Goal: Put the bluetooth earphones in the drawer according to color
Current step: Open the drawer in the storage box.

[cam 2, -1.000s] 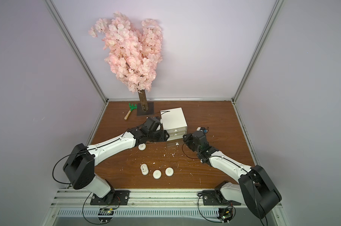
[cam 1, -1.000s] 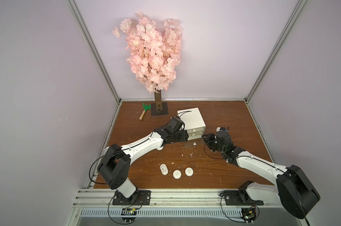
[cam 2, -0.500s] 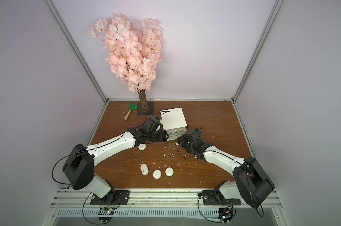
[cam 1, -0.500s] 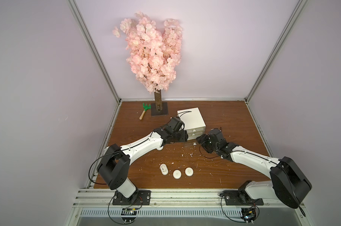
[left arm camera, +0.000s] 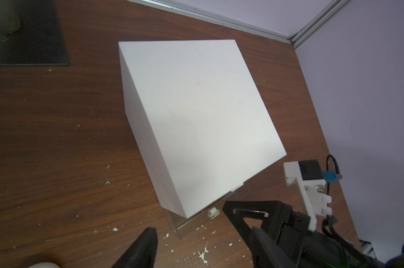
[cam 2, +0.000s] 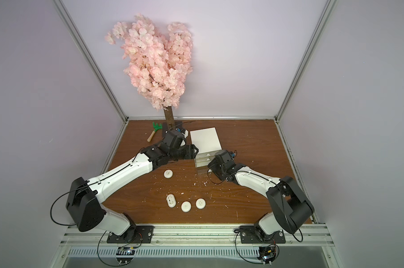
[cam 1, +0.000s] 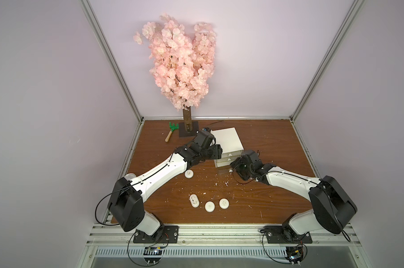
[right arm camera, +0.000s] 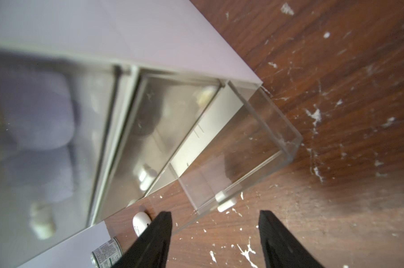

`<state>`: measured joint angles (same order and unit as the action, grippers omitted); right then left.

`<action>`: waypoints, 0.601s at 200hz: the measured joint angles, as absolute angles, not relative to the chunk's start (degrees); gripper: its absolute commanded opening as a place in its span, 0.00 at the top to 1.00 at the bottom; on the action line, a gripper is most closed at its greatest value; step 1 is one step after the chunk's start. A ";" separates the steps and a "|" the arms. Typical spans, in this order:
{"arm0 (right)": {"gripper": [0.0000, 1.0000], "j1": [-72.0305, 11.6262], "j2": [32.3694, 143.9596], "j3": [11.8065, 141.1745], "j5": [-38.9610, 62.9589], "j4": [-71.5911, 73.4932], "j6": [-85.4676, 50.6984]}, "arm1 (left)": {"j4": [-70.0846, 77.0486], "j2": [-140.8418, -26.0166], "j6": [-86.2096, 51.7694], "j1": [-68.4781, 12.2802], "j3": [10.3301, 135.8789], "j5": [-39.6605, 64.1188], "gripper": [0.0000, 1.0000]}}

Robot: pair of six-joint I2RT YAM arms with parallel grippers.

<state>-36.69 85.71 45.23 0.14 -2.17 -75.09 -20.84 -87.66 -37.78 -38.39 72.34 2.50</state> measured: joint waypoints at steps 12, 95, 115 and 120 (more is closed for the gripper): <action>0.32 -36.69 86.21 45.95 0.10 -2.92 -75.44 | -20.82 -89.41 -37.43 -37.39 73.54 2.63 0.32; 0.31 -37.17 88.79 49.28 -1.21 -4.62 -76.07 | -21.04 -98.76 -35.57 -35.92 77.69 4.89 0.34; 0.31 -37.52 90.17 49.28 -1.19 -5.48 -76.09 | -20.95 -99.13 -35.48 -35.92 77.89 5.21 0.34; 0.30 -37.74 90.39 49.28 -1.21 -5.78 -76.09 | -20.95 -99.15 -35.46 -35.92 77.91 5.26 0.34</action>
